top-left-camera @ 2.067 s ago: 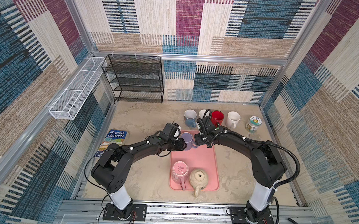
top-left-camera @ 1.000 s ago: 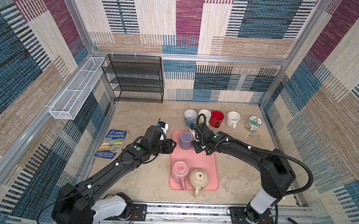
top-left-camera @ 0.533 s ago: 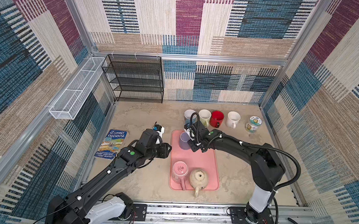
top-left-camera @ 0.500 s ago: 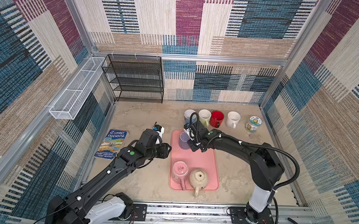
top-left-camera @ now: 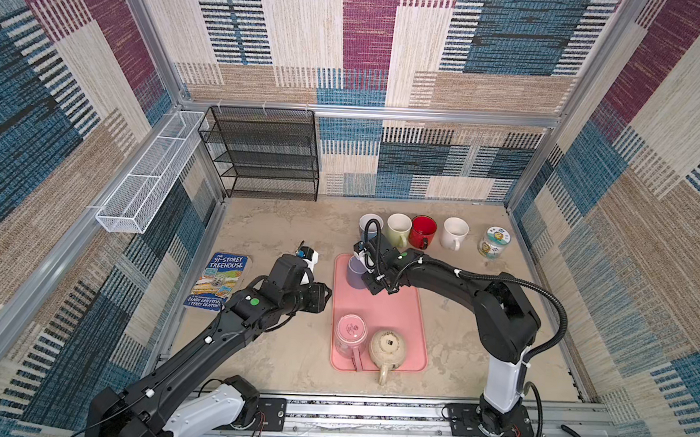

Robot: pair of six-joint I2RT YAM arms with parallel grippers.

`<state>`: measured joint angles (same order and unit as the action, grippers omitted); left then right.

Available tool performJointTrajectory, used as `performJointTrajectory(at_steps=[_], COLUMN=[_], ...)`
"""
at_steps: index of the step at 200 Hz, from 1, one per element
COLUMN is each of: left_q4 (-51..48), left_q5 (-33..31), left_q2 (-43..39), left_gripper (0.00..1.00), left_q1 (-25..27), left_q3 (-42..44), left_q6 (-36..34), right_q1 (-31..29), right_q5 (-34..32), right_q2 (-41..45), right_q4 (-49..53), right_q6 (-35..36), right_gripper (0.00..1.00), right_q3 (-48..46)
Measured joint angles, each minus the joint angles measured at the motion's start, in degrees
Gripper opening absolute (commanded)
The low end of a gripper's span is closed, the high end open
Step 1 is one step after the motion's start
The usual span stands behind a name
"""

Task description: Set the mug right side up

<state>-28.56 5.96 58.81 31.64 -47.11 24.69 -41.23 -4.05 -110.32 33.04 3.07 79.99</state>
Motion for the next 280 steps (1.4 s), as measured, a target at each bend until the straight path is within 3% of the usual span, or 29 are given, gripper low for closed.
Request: performJointTrajectory(at_steps=[21, 59, 81, 203, 280], left_q4=[0.0, 0.0, 0.1, 4.2, 11.3], left_q5=[0.0, 0.0, 0.0, 0.4, 3.3], left_q2=[0.0, -0.2, -0.3, -0.6, 1.5], left_gripper=[0.48, 0.48, 0.48, 0.48, 0.48], left_q1=[0.0, -0.1, -0.1, -0.1, -0.2], left_q3=[0.1, 0.9, 1.6, 6.1, 9.0], left_q6=[0.0, 0.0, 0.0, 1.1, 2.7], right_q1=[0.0, 0.0, 0.0, 0.1, 2.7], right_q5=[0.0, 0.0, 0.0, 3.5, 11.4], right_q2=[-0.5, -1.0, -1.1, 1.8, 12.4], right_q4=[0.2, 0.2, 0.2, -0.5, -9.1], right_q6=[0.0, -0.6, -0.9, -3.7, -6.6], right_gripper=[0.20, 0.12, 0.00, 0.00, 0.00], right_q3=[0.5, 1.0, 1.0, -0.9, -9.0])
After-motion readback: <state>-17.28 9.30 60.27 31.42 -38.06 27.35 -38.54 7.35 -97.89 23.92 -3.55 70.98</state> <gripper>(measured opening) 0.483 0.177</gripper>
